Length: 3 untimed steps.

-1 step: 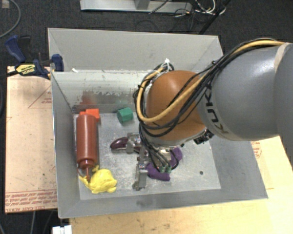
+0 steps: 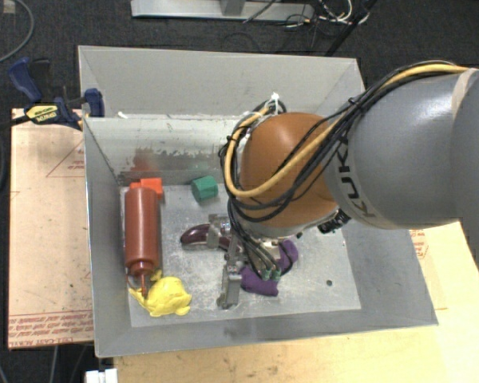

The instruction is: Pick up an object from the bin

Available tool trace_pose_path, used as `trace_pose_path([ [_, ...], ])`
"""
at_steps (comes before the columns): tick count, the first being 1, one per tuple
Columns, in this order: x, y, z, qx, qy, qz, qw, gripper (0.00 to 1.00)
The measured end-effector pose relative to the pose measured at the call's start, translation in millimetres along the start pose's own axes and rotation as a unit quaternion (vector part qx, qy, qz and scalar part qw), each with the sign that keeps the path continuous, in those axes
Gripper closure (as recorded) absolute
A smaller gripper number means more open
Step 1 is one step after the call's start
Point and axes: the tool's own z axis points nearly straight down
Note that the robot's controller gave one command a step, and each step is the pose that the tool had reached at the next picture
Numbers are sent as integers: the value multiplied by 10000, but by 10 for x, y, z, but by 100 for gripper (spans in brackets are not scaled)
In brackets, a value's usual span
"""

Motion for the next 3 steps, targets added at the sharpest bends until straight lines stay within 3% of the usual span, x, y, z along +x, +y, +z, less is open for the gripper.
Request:
trace_pose_path([
  [1,-53,-245,136,-15,-1,-762,9971,0],
  [2,-74,-586,498,6,-5,-1536,9881,0],
  [3,-167,-713,525,-17,27,-1289,9917,0],
])
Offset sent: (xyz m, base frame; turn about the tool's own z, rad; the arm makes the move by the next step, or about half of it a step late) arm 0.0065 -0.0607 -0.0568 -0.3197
